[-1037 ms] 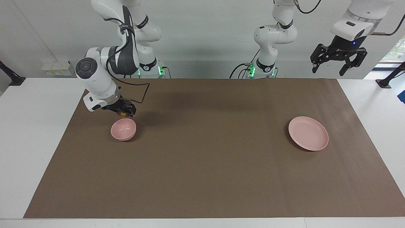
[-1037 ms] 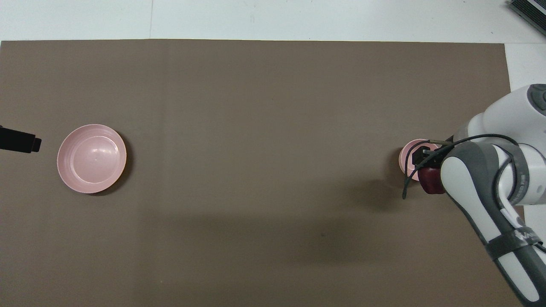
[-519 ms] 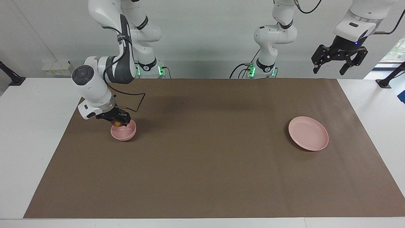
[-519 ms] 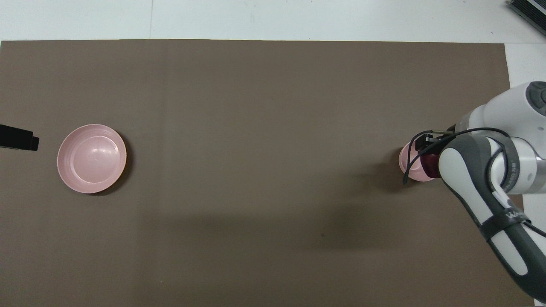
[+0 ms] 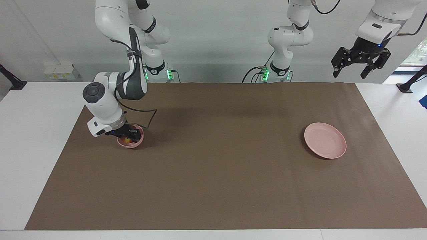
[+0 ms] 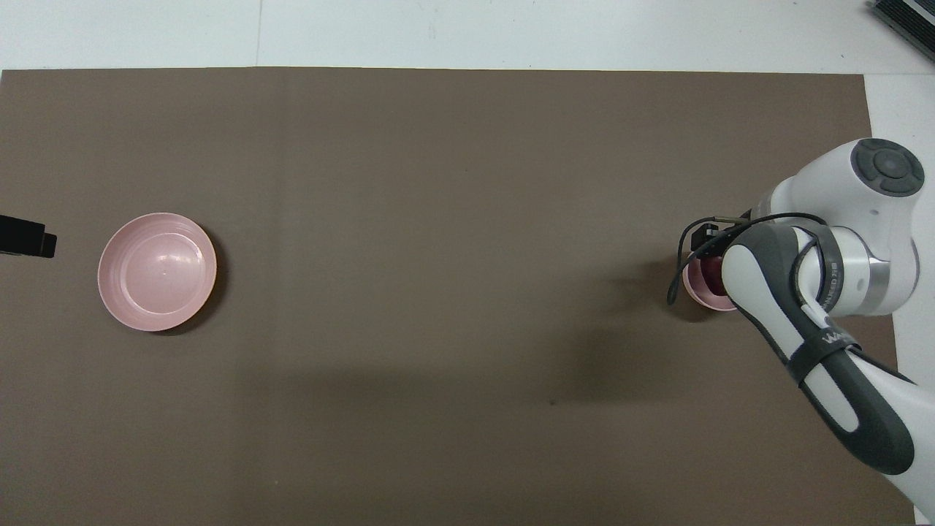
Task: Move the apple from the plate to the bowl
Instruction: 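Lower the apple into the small pink cup with the right gripper, then open the right gripper and withdraw it from the cup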
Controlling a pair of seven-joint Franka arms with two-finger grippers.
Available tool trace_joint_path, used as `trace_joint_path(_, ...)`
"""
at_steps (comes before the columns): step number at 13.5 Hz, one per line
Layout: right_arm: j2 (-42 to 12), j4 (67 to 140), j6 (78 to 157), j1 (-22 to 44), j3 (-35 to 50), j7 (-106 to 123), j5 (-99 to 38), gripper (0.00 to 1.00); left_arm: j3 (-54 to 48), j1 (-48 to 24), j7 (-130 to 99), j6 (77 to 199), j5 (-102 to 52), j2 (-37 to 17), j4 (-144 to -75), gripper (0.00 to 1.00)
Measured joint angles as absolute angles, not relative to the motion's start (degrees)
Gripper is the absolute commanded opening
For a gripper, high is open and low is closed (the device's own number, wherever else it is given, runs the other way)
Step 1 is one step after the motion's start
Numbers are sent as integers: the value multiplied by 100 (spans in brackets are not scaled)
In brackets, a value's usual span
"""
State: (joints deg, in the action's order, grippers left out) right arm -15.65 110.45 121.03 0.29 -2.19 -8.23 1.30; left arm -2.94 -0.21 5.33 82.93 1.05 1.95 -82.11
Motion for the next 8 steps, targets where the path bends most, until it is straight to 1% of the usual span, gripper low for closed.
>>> trace_joint_path(1, -1564, 11060, 12104, 30, -219, -823, 130, 100, -294, -21, 533, 8293, 105, 196, -8211, 100)
trace_joint_path(6, -1536, 11021, 12080, 47, -210, -823, 127, 100, -294, -21, 533, 8293, 105, 198, -8212, 100)
trace_joint_path(8, -1330, 10854, 11779, 72, -206, -823, 133, 100, -294, -21, 533, 8293, 105, 198, -8212, 100)
